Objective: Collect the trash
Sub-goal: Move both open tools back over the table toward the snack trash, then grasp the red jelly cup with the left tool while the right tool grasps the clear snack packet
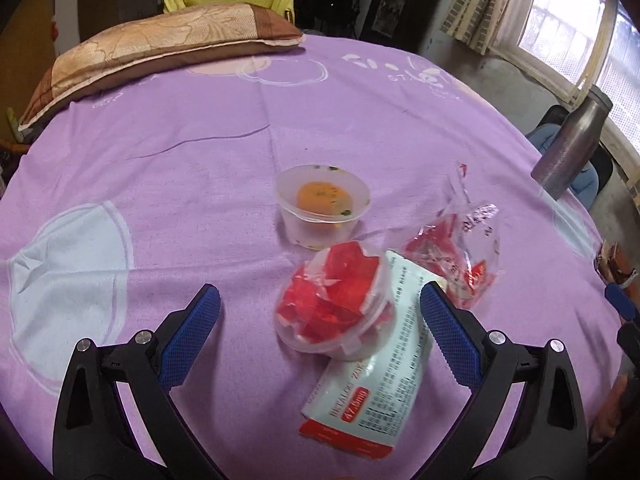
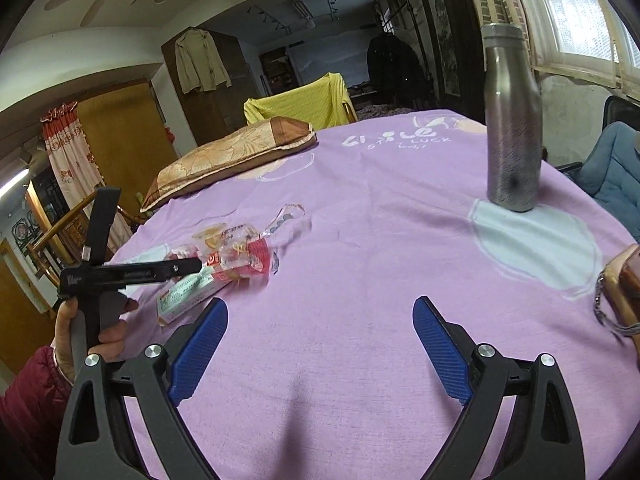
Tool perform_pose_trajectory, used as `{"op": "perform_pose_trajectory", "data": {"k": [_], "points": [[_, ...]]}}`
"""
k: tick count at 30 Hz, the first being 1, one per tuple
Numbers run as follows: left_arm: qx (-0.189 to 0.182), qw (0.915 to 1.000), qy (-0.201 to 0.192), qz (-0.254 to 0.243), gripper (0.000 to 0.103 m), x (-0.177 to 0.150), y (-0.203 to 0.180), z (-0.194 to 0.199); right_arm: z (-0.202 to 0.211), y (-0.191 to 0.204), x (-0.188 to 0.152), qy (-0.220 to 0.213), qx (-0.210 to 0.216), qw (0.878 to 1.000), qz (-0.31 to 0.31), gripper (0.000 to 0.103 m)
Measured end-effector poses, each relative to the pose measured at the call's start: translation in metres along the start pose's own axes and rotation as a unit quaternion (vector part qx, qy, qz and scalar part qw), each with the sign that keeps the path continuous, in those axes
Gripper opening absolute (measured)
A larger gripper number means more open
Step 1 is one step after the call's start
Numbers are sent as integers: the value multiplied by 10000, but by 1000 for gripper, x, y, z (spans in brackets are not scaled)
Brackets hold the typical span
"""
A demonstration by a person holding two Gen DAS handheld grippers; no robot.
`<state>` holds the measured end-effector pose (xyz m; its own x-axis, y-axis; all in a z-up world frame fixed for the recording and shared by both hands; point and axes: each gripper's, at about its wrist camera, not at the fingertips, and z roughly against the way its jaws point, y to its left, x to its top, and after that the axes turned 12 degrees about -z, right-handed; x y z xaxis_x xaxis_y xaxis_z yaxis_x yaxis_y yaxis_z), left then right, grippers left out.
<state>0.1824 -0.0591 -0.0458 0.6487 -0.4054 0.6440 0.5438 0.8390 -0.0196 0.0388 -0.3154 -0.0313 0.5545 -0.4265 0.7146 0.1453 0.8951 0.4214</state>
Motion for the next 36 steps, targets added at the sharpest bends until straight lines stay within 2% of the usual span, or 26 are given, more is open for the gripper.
{"op": "perform_pose_trajectory", "data": {"k": [3,6,11,15,24,29,33,36], "points": [[26,9996,103,248,97,0,15,-6,0,1,0,-37,23,10000,58,96],[-171,9982,80,572,97,0,30,-4,-3,2,0,17,46,10000,66,96],[-77,9948,59,1015,97,-5,50,4,-5,0,0,101,140,9998,32,96],[49,9935,53,1138,97,-8,54,9,-5,-3,1,113,164,9998,-48,96],[241,9961,120,835,97,-8,41,5,-6,-4,1,123,176,9998,-60,96],[648,9964,282,461,97,-8,29,-3,-8,-1,0,144,97,9998,-37,96],[1011,9937,478,111,97,-8,18,-10,-24,13,2,465,82,9987,180,96],[1061,9931,490,92,97,-9,18,-12,-41,27,8,807,401,9958,155,96]]}}
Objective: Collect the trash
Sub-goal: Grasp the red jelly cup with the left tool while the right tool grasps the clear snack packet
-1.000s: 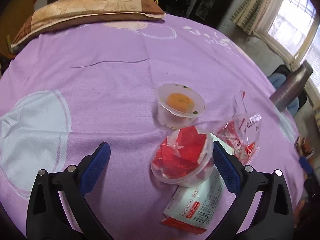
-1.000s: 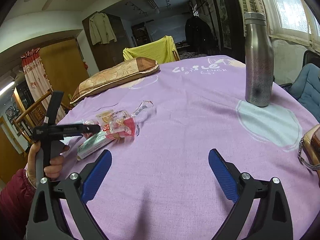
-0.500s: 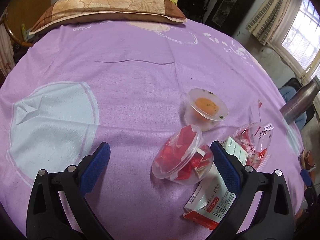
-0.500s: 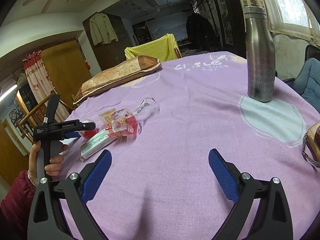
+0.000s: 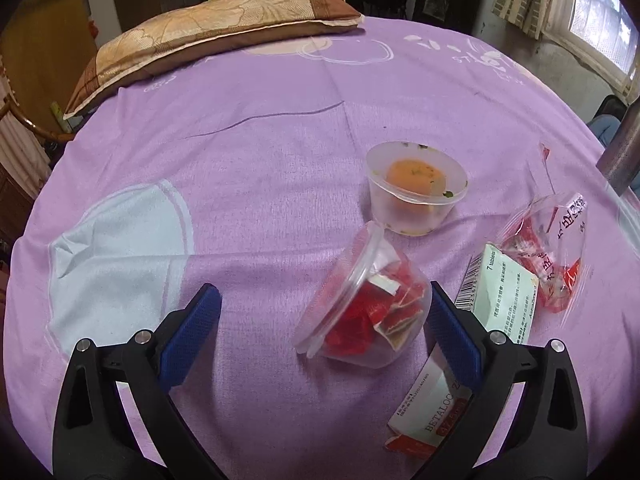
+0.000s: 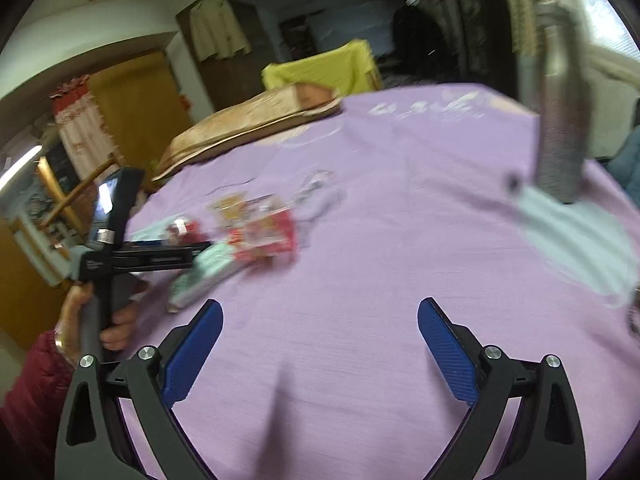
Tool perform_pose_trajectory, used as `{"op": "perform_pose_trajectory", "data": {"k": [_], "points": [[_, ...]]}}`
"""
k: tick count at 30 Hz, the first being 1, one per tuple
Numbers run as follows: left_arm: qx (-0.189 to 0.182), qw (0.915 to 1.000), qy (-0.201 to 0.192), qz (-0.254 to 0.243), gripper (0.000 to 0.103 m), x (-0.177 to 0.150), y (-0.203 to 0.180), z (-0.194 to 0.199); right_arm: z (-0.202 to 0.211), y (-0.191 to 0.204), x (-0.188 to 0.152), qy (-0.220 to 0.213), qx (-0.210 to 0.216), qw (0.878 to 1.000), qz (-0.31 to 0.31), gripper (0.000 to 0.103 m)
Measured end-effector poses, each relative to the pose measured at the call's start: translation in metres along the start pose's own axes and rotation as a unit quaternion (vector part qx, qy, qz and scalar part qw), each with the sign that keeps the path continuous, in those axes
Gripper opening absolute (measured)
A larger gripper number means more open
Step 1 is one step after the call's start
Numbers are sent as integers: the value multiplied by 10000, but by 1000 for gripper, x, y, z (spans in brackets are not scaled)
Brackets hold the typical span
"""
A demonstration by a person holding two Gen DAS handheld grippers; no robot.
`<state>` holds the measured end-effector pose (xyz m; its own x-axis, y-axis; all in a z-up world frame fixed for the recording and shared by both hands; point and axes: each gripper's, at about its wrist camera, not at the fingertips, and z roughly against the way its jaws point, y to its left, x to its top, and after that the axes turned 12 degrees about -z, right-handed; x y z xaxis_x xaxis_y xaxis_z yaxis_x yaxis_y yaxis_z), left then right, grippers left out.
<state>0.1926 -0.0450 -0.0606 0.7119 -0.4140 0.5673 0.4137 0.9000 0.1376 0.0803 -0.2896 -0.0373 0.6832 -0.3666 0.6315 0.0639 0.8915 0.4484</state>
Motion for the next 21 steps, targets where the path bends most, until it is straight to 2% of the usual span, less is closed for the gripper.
{"op": "perform_pose_trajectory", "data": {"k": [6,13,15,18,21], "points": [[41,10000,-10,10,97,-1,-1,0,-36,24,28,267,157,9995,-18,96],[39,10000,-10,4,98,-1,-1,0,-108,37,58,1010,396,9926,-539,96],[39,10000,-10,4,98,-1,0,0,-117,36,61,1060,329,9926,-497,88],[41,10000,-9,5,98,-1,0,0,-108,13,72,391,-626,9960,-512,84],[49,10000,-3,16,98,-1,-1,0,-87,-6,83,-118,-813,9934,-799,85]]}}
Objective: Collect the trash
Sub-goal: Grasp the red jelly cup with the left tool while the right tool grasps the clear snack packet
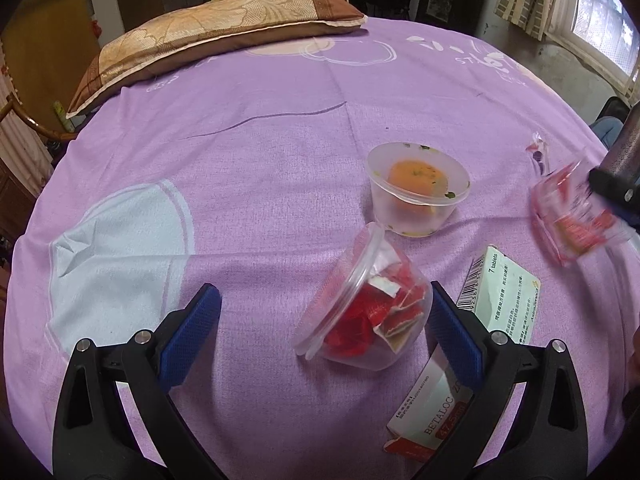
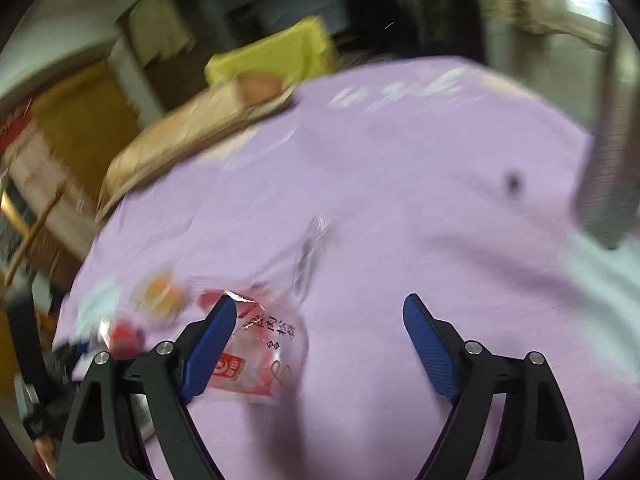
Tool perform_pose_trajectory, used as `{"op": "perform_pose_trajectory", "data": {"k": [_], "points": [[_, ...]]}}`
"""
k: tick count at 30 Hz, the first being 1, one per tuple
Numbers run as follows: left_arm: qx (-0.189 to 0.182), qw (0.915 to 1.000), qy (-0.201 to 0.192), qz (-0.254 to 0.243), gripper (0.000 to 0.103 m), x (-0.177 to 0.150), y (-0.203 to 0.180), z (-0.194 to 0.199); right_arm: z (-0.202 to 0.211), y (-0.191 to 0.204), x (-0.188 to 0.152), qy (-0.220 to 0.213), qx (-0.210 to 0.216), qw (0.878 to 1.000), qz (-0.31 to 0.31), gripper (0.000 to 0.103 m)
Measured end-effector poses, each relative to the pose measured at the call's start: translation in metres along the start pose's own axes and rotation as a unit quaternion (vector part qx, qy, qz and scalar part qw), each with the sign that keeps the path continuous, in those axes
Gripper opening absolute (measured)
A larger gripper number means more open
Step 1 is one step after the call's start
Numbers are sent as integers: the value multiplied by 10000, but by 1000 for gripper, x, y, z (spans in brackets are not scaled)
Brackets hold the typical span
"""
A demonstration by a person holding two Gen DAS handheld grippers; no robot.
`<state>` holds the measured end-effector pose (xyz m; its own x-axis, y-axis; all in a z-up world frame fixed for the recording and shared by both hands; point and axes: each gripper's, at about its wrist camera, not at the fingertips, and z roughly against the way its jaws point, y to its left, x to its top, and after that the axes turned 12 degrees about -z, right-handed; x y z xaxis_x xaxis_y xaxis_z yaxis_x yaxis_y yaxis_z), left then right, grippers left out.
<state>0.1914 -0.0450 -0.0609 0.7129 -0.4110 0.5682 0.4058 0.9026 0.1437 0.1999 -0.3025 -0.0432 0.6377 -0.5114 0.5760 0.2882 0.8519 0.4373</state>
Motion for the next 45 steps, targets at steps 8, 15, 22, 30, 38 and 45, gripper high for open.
{"op": "perform_pose_trajectory", "data": {"k": [8,15,22,30,38,45], "points": [[0,10000,0,2,98,0,0,0,6,-1,-3,194,655,9976,-61,85],[4,10000,0,5,98,0,0,0,11,16,-9,92,763,9961,439,89],[3,10000,-2,4,98,0,0,0,-13,31,-10,305,623,9952,687,90],[2,10000,-1,5,98,-1,0,0,-34,22,-3,391,335,9968,610,41],[-432,9983,-196,328,97,2,14,5,-16,18,-1,203,564,9964,603,35],[-581,9951,-455,663,97,5,30,13,-18,10,3,347,579,9970,371,38]]}}
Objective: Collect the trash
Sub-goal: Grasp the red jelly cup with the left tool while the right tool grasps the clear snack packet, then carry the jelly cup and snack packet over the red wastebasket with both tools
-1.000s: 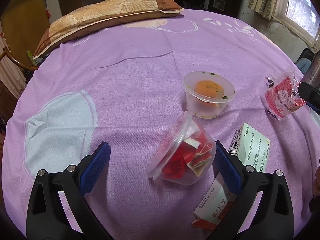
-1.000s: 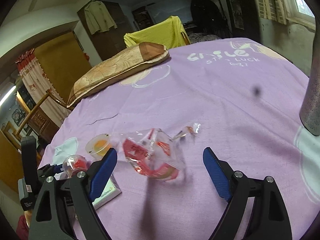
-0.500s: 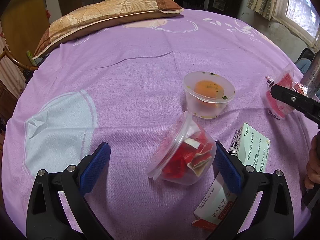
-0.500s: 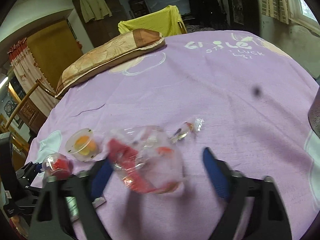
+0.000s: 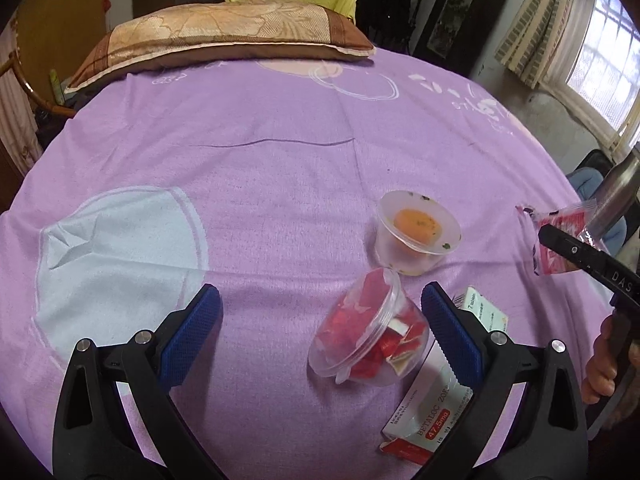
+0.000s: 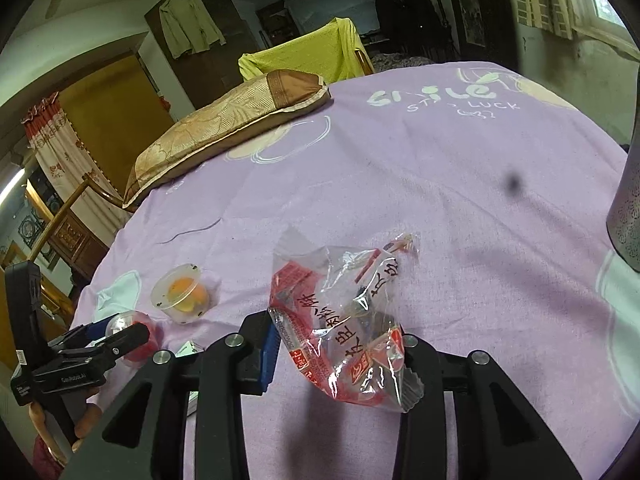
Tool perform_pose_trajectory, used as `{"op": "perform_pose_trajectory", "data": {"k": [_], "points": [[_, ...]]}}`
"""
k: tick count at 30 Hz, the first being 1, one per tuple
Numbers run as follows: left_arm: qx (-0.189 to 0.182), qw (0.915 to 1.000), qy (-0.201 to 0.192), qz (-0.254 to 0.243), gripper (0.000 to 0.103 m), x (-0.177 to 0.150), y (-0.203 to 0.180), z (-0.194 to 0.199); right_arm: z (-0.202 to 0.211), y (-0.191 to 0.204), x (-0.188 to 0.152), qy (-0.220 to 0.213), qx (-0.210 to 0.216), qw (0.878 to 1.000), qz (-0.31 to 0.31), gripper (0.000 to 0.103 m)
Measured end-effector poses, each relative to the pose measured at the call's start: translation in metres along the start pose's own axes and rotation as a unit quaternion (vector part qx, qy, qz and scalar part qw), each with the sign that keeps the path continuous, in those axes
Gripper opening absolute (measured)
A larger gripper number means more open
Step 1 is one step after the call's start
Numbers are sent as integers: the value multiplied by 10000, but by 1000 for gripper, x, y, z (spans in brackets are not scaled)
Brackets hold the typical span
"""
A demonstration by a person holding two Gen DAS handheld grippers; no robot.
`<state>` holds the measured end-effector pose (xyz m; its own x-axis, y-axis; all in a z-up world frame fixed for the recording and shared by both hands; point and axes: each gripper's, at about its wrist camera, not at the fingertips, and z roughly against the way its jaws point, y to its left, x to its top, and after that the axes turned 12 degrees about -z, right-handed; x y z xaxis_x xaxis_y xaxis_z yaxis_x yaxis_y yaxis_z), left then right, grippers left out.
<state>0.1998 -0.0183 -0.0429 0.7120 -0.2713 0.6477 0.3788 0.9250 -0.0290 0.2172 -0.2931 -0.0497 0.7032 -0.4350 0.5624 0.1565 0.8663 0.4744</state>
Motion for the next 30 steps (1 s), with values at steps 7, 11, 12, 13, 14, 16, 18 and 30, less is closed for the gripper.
{"op": "perform_pose_trajectory", "data": {"k": [7,11,12,13,14,16,18,30], "points": [[-37,9993,250,-267,97,-2,-12,-12,-1,-1,0,40,-4,10000,-20,40],[37,9988,235,-430,93,-3,-19,-13,-2,-3,-1,89,7,9999,-69,40],[35,9989,199,-434,84,-3,-18,-12,-3,-3,-2,92,10,9999,-68,37],[39,9988,154,-466,73,-3,-19,-10,-3,-2,-2,92,18,9999,-58,35],[17,9987,129,-489,66,-3,-19,-9,-2,-2,-2,82,25,10000,-28,32],[-209,9984,79,-511,44,-4,-21,-4,0,0,-3,27,39,10000,29,31],[-221,9983,-24,-541,40,-4,-23,2,4,2,-4,-41,64,9999,91,30],[-436,9973,-281,-512,33,-9,-25,23,21,-1,-10,-167,193,9997,34,25]]}}
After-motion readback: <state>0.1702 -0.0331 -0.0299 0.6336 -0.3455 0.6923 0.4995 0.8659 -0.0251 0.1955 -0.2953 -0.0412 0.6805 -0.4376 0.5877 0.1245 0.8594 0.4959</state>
